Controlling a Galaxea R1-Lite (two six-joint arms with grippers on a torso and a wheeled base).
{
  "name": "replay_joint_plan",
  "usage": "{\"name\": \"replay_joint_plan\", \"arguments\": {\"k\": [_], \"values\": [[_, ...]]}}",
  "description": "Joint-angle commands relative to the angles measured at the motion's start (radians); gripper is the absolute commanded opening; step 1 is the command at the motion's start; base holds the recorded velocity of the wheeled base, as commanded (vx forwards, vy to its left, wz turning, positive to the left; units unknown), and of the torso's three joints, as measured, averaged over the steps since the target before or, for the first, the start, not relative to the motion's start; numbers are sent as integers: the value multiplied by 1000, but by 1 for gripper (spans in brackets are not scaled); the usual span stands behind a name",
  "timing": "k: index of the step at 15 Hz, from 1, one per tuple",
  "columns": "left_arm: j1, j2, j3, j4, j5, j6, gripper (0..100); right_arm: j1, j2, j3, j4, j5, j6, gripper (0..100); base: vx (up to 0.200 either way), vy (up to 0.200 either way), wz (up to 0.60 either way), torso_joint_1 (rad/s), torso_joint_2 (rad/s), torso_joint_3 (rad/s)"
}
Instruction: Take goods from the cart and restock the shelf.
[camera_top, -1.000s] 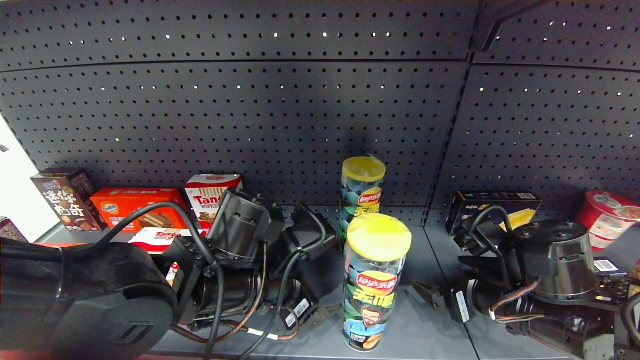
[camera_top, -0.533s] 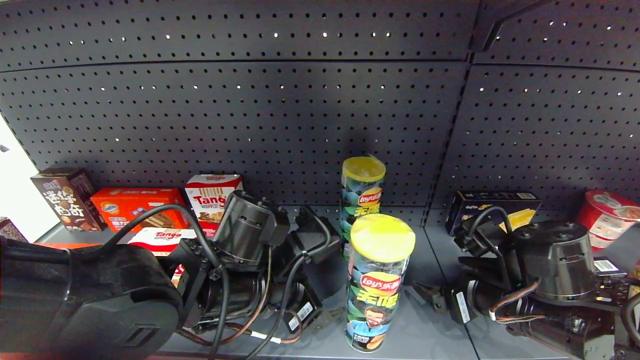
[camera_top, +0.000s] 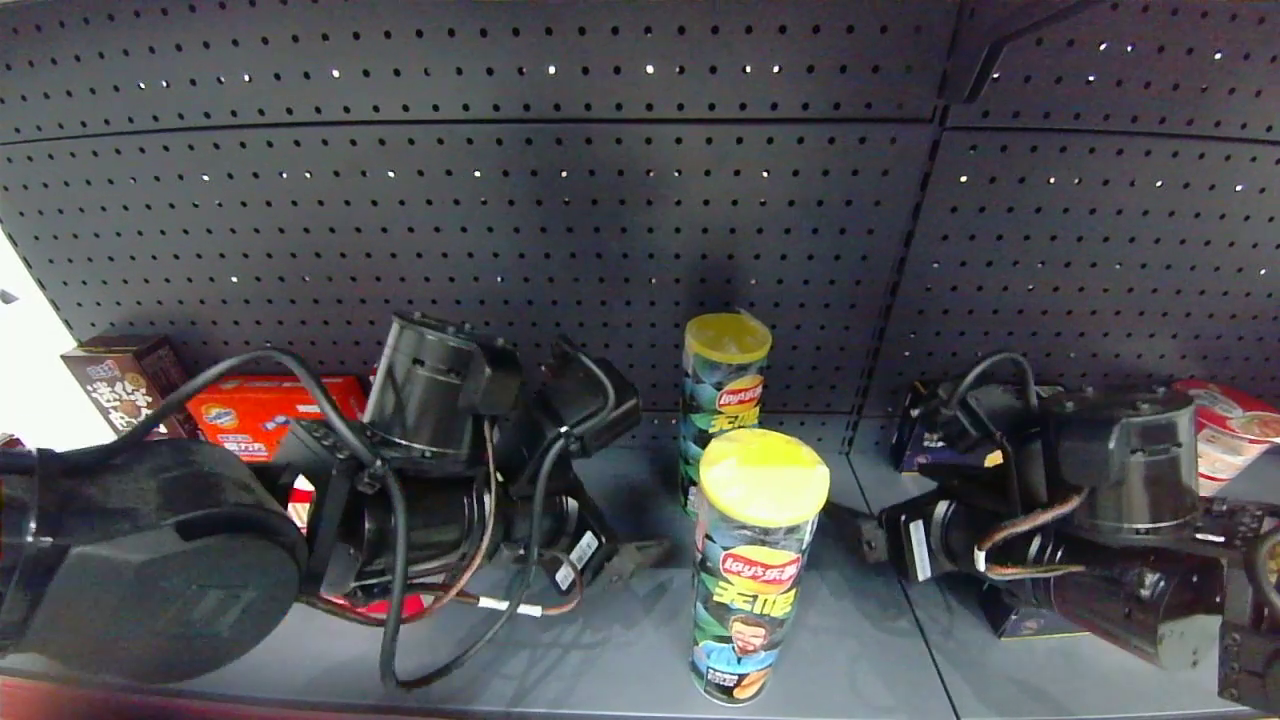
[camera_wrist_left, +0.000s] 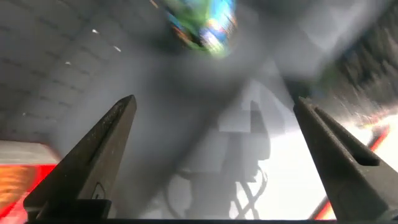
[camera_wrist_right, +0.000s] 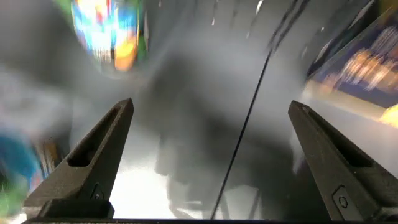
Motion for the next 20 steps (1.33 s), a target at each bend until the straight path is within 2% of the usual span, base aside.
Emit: {"name": "replay_joint_plan", "arguments": {"k": [1,3,5,10,12,17,20], "values": [[56,-26,-58,-2,0,3,100,-46,-6,-82,0,1,0,100,0,0,0,0,0,0],[114,-40,-100,-4,0,4,100,-75,-6,-143,-1,1,3,100,0,0,0,0,0,0],[143,-70,-111,-4,-1,7,100,-85,-4,-176,-29,1,5,100,0,0,0,0,0,0],[203,-227,-63,-4,0,9,100,-79,-80,-151,-64,1,1,100,0,0,0,0,0,0],[228,-297,-39,-2,2,7,100,-87,-172,-99,-64,1,1,100,0,0,0,0,0,0],[395,-534,115,-4,3,-2,100,-230,-503,202,-52,16,3,100,0,0,0,0,0,0],[481,-638,182,-4,0,-2,100,-314,-593,243,-49,16,5,100,0,0,0,0,0,0]]}}
